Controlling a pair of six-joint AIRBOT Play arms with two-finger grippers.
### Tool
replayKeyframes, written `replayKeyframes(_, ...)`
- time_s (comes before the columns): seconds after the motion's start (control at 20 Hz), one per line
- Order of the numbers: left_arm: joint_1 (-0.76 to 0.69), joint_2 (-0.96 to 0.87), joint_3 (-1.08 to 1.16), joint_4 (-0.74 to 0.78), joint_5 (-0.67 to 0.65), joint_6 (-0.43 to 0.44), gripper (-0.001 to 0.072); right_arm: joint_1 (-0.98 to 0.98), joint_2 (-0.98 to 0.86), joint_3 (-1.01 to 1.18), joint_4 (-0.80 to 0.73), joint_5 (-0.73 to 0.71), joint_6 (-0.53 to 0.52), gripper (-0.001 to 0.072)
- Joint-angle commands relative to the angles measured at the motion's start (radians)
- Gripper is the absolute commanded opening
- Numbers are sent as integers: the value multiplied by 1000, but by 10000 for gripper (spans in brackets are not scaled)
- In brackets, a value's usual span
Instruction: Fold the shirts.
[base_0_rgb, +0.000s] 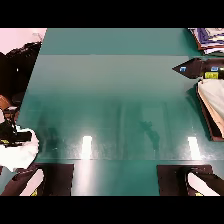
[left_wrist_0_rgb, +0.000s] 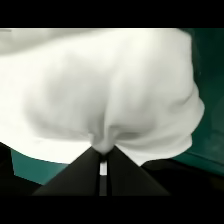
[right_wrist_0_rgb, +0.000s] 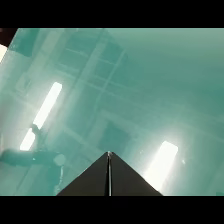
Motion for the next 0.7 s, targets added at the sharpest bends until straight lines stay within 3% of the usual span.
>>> replayKeyframes(0.0, -4, 2, 79, -10, -45, -12, 22, 1, 1, 0, 5, -14, 0, 20)
replayKeyframes(0.2, -166, 2, 463, -12, -116, -21, 21, 1, 37, 2, 116, -119, 0, 19)
replayKeyframes(0.3, -304, 2, 702, -49, -92, -84, 22, 1, 71, 3, 138, -209, 0, 19)
replayKeyframes(0.4, -435, 0, 888, -113, -32, -95, 21, 0, 115, 3, 136, -295, 0, 20)
replayKeyframes(0.65, -725, -85, 1119, -127, -14, -99, 20, 0, 193, 3, 134, -416, 0, 19)
